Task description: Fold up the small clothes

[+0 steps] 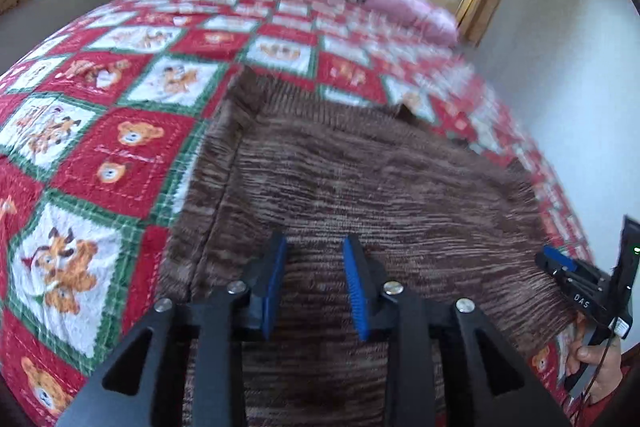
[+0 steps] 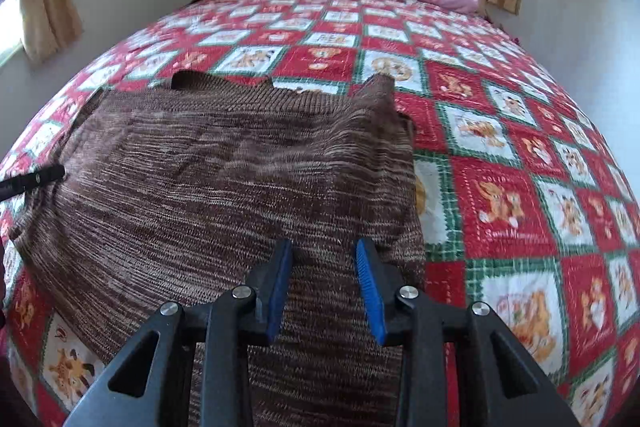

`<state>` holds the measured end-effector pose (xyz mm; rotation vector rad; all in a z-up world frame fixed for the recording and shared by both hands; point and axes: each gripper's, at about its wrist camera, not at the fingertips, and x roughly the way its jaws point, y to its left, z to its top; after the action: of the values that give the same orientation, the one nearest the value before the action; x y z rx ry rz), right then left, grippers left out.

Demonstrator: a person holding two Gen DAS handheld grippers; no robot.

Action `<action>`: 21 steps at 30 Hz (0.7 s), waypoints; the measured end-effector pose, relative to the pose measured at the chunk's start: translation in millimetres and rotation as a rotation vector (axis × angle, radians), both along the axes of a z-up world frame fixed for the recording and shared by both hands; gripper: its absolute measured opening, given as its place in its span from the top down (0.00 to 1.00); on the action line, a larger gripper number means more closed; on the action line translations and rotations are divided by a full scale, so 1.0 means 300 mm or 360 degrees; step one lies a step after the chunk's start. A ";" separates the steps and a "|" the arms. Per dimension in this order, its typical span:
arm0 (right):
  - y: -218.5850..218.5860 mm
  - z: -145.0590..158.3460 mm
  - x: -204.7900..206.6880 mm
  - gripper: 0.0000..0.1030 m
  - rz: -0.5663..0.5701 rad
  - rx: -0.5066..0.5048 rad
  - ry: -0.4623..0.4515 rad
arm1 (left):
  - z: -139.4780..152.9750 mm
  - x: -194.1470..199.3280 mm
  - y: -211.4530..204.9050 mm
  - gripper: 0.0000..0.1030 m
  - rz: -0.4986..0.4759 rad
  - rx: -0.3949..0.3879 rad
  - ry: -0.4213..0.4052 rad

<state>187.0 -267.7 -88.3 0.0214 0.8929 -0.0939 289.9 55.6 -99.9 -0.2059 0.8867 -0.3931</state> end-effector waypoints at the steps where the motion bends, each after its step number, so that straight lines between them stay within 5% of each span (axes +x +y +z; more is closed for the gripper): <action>1: -0.004 0.006 -0.027 0.66 -0.0011 0.0027 0.0003 | 0.000 -0.009 0.006 0.68 -0.0001 0.0002 -0.0004; 10: -0.014 0.001 -0.146 0.66 -0.0070 0.0052 -0.0127 | -0.015 -0.030 0.023 0.67 -0.0032 -0.0044 -0.0049; 21: 0.003 0.003 -0.149 0.66 -0.0071 -0.0018 -0.0142 | -0.001 -0.084 -0.126 0.41 -0.0076 0.0481 -0.0195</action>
<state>142.3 -267.0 -87.5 0.0347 0.8027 -0.1387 264.7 17.7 -100.3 0.1165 0.8198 -0.3078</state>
